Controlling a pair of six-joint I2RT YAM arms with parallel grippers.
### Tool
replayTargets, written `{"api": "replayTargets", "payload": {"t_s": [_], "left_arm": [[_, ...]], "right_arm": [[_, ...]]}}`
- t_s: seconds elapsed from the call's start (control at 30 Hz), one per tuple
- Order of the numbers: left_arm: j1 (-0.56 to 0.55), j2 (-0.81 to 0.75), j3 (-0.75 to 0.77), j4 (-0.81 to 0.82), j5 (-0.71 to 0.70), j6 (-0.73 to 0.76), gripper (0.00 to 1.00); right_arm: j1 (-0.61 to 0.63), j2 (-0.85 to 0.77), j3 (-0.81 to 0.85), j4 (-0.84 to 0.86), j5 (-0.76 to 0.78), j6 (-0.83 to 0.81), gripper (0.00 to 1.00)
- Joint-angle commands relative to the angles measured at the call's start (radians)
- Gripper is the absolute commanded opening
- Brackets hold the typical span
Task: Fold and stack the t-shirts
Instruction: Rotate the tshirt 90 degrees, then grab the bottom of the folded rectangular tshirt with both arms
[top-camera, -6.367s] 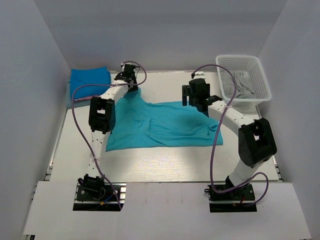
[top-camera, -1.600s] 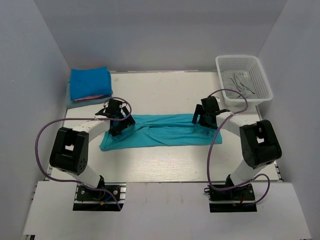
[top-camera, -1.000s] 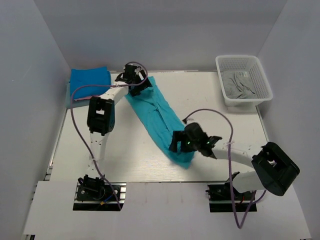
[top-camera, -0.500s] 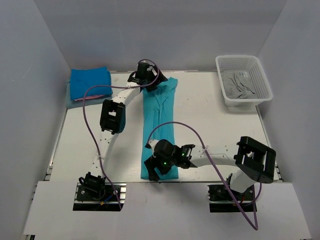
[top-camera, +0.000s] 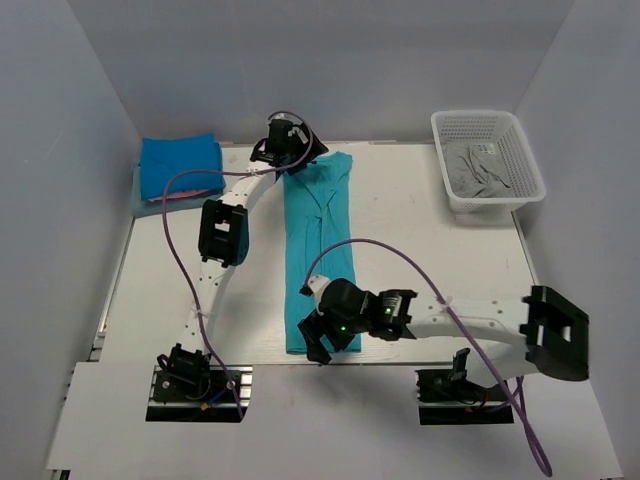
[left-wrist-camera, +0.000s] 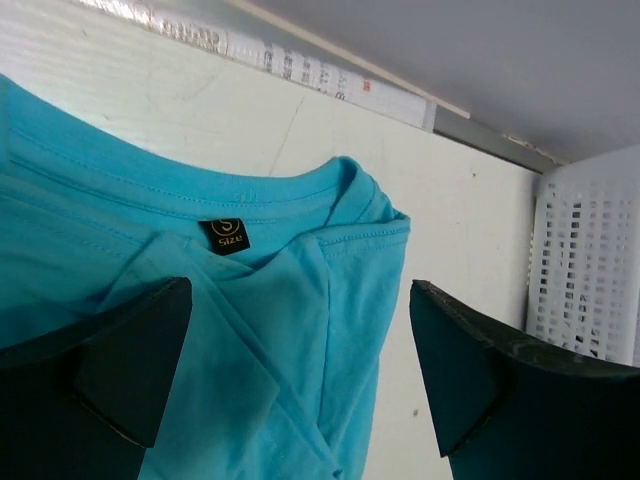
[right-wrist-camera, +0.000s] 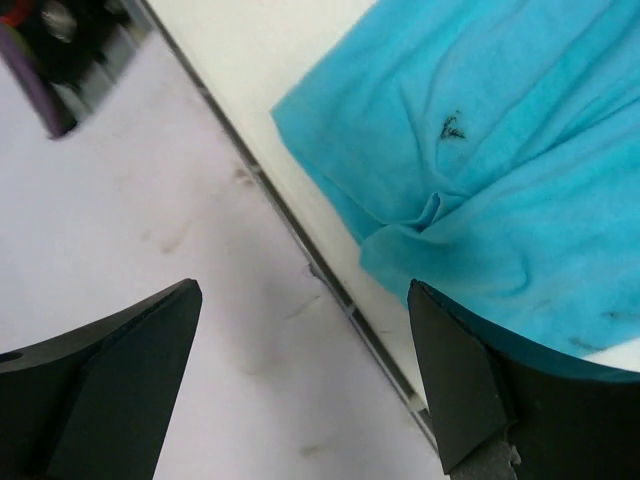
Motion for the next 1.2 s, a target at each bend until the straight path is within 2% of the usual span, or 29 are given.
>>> {"api": "replayTargets", "payload": {"t_s": [0.0, 0.07, 0.13, 0.23, 0.27, 0.33, 0.37, 0.4, 0.43, 0.47, 0.57, 0.6, 0.67, 0.77, 0.87, 0.9, 0.93, 1.0, 1.07, 1.17], "left_arm": [[0.014, -0.256, 0.030, -0.008, -0.021, 0.096, 1.00], [0.014, -0.333, -0.011, -0.029, 0.012, 0.117, 1.00], [0.003, -0.464, -0.075, -0.038, 0.024, 0.157, 1.00], [-0.006, -0.637, -0.212, -0.155, 0.035, 0.180, 1.00], [-0.006, -0.691, -0.343, -0.192, 0.035, 0.180, 1.00], [-0.029, -0.817, -0.561, -0.151, 0.046, 0.199, 1.00], [-0.038, -0.951, -0.812, -0.091, 0.070, 0.209, 1.00], [-0.058, -1.015, -0.932, 0.014, 0.111, 0.209, 1.00], [-0.069, -1.073, -1.036, 0.049, 0.112, 0.194, 1.00], [-0.084, -1.180, -1.210, 0.091, 0.098, 0.194, 1.00], [-0.149, -1.326, -1.468, 0.092, 0.079, 0.159, 1.00], [-0.178, -1.426, -1.582, 0.101, 0.079, 0.142, 1.00], [-0.201, -1.517, -1.674, 0.110, 0.094, 0.142, 1.00], [-0.244, -1.642, -1.766, 0.031, 0.119, 0.115, 1.00], [-0.290, -1.692, -1.829, -0.051, 0.106, 0.091, 1.00], [-0.313, -1.701, -1.852, -0.104, 0.092, 0.091, 1.00], [-0.325, -1.701, -1.866, -0.114, 0.092, 0.073, 1.00], [-0.350, -1.701, -1.902, -0.105, 0.119, 0.051, 1.00], [-0.392, -1.665, -1.912, -0.095, 0.133, 0.029, 1.00], [-0.448, -1.614, -1.922, -0.170, 0.105, 0.016, 1.00]], "right_arm": [[0.004, -0.105, -0.069, 0.061, 0.045, 0.073, 0.90], [0.001, -0.169, -0.086, 0.066, 0.143, 0.125, 0.90], [-0.003, -0.200, -0.100, 0.035, 0.172, 0.160, 0.90], [-0.015, -0.252, -0.114, -0.104, 0.325, 0.296, 0.90], [-0.024, -0.271, -0.126, -0.129, 0.364, 0.347, 0.90], [-0.045, -0.280, -0.152, -0.175, 0.395, 0.378, 0.90], [-0.055, -0.294, -0.167, -0.178, 0.410, 0.391, 0.90], [-0.081, -0.299, -0.183, -0.176, 0.416, 0.392, 0.90], [-0.088, -0.302, -0.186, -0.163, 0.413, 0.389, 0.90], [-0.105, -0.300, -0.186, -0.160, 0.380, 0.356, 0.90], [-0.136, -0.296, -0.186, -0.160, 0.349, 0.319, 0.90], [-0.151, -0.295, -0.192, -0.163, 0.332, 0.296, 0.90], [-0.164, -0.305, -0.195, -0.154, 0.294, 0.259, 0.90], [-0.180, -0.329, -0.216, -0.137, 0.231, 0.139, 0.90], [-0.199, -0.323, -0.216, -0.118, 0.173, 0.066, 0.90], [-0.200, -0.314, -0.221, -0.108, 0.063, 0.026, 0.90], [-0.200, -0.309, -0.229, -0.083, 0.059, 0.015, 0.90], [-0.200, -0.296, -0.241, -0.036, -0.045, -0.014, 0.90], [-0.200, -0.265, -0.239, -0.043, -0.058, -0.010, 0.90], [-0.205, -0.242, -0.249, -0.040, -0.061, 0.021, 0.90]]}}
